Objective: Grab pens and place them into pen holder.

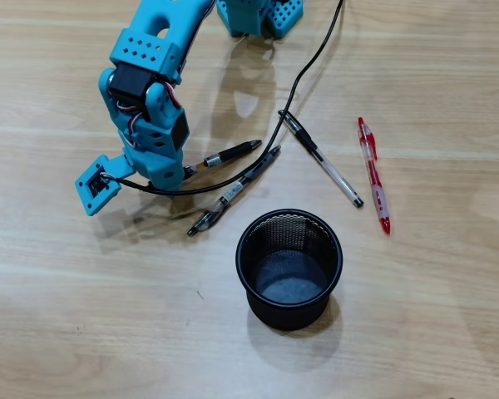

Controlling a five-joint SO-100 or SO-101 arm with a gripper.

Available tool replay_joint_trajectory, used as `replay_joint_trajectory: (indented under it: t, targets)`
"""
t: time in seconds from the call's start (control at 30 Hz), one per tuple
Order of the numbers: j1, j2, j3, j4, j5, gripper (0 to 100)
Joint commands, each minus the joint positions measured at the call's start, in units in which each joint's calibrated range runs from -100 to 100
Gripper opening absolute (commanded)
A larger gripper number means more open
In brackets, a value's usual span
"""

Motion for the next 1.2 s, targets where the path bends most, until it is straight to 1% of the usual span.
replay_joint_trajectory:
  t: [0.0, 0.03, 0.07, 0.17, 0.4, 0.43, 0.53, 0.67, 0.9, 1.0, 1.1, 1.17]
  targets:
    - [1.8, -1.2, -1.7, 0.0, 2.1, 8]
    - [1.9, -2.4, -1.4, 0.0, 2.2, 17]
    - [2.1, -3.3, -1.1, 0.0, 2.6, 22]
    - [3.1, -7.3, 2.0, -0.1, 3.8, 30]
    - [1.1, -16.6, 7.5, 0.2, 3.3, 31]
    - [-0.6, -21.0, 10.8, 3.0, 2.8, 31]
    - [-2.5, -24.6, 13.9, 7.5, 0.5, 31]
    - [-4.0, -27.7, 17.8, 11.1, -1.4, 30]
    - [-4.1, -28.9, 22.7, 10.4, -2.6, 30]
    - [-3.7, -28.5, 24.8, 7.8, -2.6, 30]
    - [-3.5, -28.4, 29.3, 1.6, -2.7, 30]
    - [-4.0, -28.4, 33.2, -3.6, -3.8, 30]
